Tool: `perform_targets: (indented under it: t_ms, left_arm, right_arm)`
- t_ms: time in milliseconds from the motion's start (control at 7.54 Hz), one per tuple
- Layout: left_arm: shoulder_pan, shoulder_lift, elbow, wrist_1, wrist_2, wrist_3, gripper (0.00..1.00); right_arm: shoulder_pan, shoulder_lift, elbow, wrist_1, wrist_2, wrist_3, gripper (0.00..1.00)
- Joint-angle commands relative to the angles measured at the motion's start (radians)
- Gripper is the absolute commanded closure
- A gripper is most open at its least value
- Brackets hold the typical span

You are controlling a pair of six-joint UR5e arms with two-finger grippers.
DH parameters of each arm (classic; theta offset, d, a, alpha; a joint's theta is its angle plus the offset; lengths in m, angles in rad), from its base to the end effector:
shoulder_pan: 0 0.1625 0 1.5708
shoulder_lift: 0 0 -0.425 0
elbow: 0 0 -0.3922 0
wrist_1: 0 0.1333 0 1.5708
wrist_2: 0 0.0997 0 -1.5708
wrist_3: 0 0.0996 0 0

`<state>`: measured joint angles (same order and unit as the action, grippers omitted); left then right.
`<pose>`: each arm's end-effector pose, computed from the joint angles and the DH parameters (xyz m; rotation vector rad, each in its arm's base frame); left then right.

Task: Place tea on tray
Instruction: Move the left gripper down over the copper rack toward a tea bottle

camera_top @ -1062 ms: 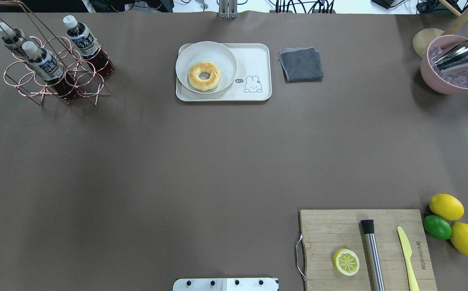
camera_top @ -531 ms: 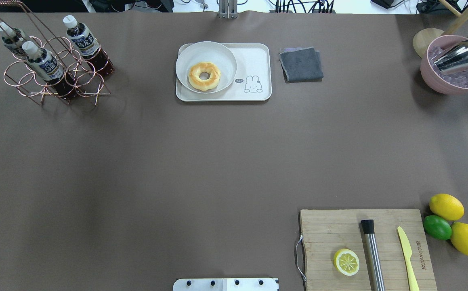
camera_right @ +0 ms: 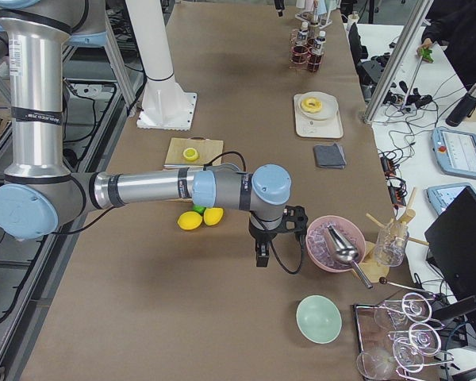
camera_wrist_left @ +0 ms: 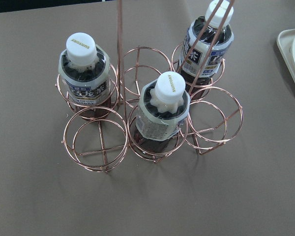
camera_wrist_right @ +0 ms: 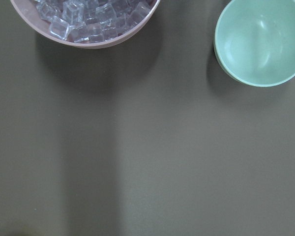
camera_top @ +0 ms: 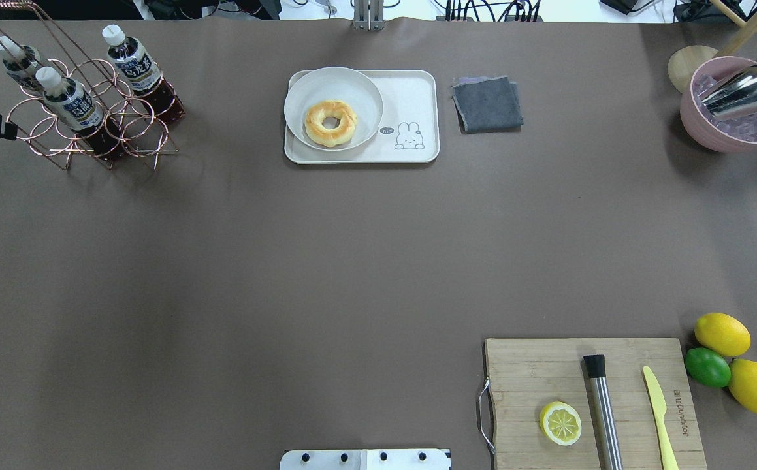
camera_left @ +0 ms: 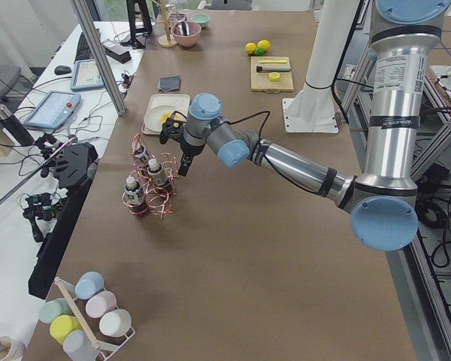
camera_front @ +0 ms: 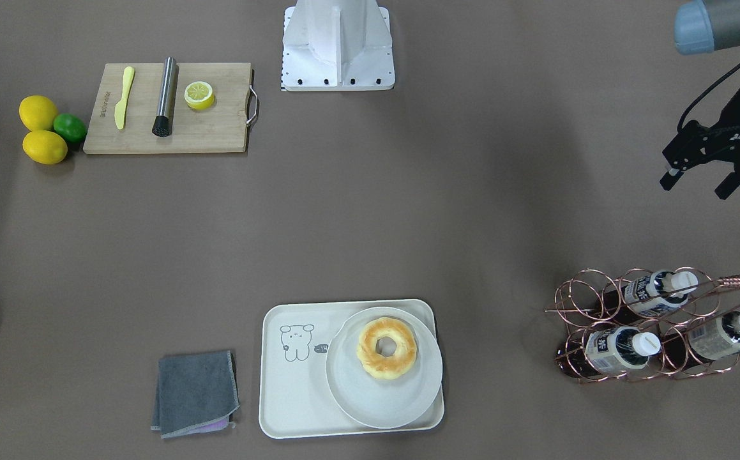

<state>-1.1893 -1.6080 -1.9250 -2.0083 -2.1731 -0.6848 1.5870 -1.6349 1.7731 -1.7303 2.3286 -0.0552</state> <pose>0.1171 -0.4984 0.4195 0.4023 0.8940 -0.0291 0.0723 -0.4583 0.6070 0.0068 -0.7580 -0.0290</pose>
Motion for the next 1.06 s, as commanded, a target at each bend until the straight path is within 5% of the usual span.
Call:
perform_targets:
  t_ms: [0,265,929]
  left_arm:
    - [0.042,-0.079,0.023,0.043,0.103,-0.094,0.02]
    - [0.063,-0.218,0.040,0.242,0.189,-0.079,0.02]
    - [0.063,-0.233,0.168,0.150,0.179,0.018,0.03]
  right_arm:
    - [0.001,-0.003,0.000,0.000,0.000,0.000,0.00]
    - [0.001,0.000,-0.004,0.000,0.000,0.000,0.00]
    - [0.001,0.004,-0.007,0.000,0.000,0.000,0.00]
